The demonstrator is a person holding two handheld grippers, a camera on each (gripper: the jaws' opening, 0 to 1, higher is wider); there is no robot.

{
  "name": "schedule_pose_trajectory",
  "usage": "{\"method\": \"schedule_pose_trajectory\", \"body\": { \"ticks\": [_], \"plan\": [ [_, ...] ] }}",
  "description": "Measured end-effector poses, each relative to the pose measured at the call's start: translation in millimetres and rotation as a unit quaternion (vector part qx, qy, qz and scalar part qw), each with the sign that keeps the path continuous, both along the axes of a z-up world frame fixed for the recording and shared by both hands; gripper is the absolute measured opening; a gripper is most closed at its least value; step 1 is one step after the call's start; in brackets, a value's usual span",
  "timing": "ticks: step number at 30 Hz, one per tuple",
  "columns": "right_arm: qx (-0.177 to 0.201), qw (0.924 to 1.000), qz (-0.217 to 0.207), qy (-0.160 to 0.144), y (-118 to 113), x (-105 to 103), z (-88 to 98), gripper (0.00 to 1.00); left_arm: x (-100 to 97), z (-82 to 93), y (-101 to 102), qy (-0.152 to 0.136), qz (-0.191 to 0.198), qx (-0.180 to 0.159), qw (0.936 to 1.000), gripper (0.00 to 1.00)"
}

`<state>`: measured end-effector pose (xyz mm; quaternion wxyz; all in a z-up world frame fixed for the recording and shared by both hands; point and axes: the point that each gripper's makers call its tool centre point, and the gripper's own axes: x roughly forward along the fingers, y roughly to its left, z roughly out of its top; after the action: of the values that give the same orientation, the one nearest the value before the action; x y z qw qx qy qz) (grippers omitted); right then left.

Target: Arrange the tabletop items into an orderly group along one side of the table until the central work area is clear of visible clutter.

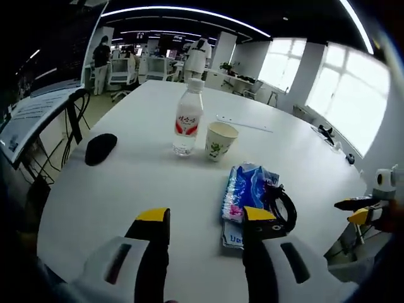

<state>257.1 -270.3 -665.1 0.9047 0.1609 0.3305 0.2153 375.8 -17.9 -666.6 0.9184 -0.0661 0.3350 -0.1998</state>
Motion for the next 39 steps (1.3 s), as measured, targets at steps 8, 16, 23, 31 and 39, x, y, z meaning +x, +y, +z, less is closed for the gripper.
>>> {"method": "schedule_pose_trajectory", "body": {
  "ticks": [8,16,23,31,39],
  "plan": [
    [0.003,0.9999,-0.010,-0.002,2,-2,0.8,0.61,-11.1,-5.3,-17,0.005,-0.021,0.001,0.9998,0.44],
    [0.007,0.9996,-0.021,-0.014,3,6,12.2,0.61,-25.7,-17.5,-42,0.018,-0.061,0.012,0.9979,0.43],
    [0.006,0.9994,-0.030,-0.015,0,6,13.4,0.60,-33.3,-18.9,-55,0.024,-0.074,0.001,0.9970,0.44],
    [0.009,0.9993,-0.036,-0.005,-2,-2,6.6,0.59,-41.9,-24.6,-67,0.040,-0.071,-0.018,0.9965,0.43],
    [0.015,0.9992,-0.036,-0.001,2,-5,4.2,0.58,-51.0,-34.4,-86,0.058,-0.089,-0.025,0.9940,0.40]
  ]
}}
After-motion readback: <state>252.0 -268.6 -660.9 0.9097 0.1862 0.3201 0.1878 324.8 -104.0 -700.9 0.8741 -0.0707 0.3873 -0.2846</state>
